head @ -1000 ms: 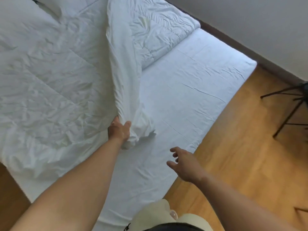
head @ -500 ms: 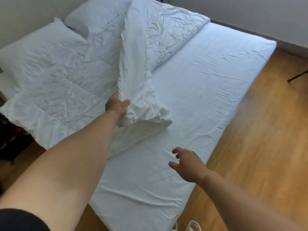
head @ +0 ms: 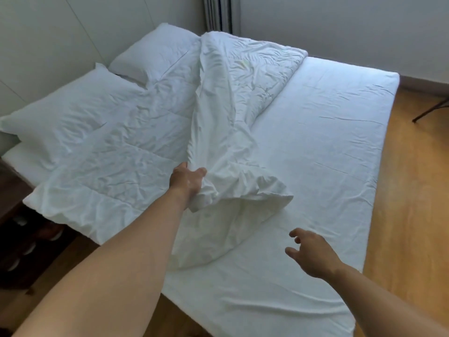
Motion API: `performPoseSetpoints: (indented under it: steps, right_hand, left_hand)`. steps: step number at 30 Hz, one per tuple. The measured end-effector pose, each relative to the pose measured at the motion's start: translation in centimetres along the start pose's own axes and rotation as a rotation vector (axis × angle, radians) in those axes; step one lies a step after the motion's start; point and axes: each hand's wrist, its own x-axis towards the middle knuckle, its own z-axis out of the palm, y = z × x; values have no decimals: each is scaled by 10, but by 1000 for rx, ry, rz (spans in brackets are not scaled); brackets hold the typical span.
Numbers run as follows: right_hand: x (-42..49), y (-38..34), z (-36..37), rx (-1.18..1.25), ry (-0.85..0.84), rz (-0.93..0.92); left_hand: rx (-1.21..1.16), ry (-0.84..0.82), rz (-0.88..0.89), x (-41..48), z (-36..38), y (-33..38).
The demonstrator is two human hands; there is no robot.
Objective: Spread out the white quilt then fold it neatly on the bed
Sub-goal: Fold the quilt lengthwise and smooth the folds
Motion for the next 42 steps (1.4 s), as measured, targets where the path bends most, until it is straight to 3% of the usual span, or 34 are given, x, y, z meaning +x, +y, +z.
performPoseSetpoints:
  steps: [5,10,17,23,29,37,42]
  right_hand:
    - [2,-142,47,-3,43,60]
    - [14,-272,67,11,106,-46]
    - [61,-399,108,-58,80,-200]
    - [118,-494,156,-120,234,-333]
    - [161,-567,159,-145,20,-360]
    - [195,-657,190,-145,-92,-354]
    - [199,-732,235,-119,-125,-271]
  left_hand:
    - [-108,-75,-42,41,-127,-61]
    - [-111,-102,-64,80,-235,-89]
    - [-108,-213,-121,128,-318,-118]
    - [-148,-350,-209,180,-366,-141]
    - [-159,-453,-289,246,-421,-163]
    - [-120,-512,-360,338,-491,-200]
    - [-3,-565,-292,405,-542,-243]
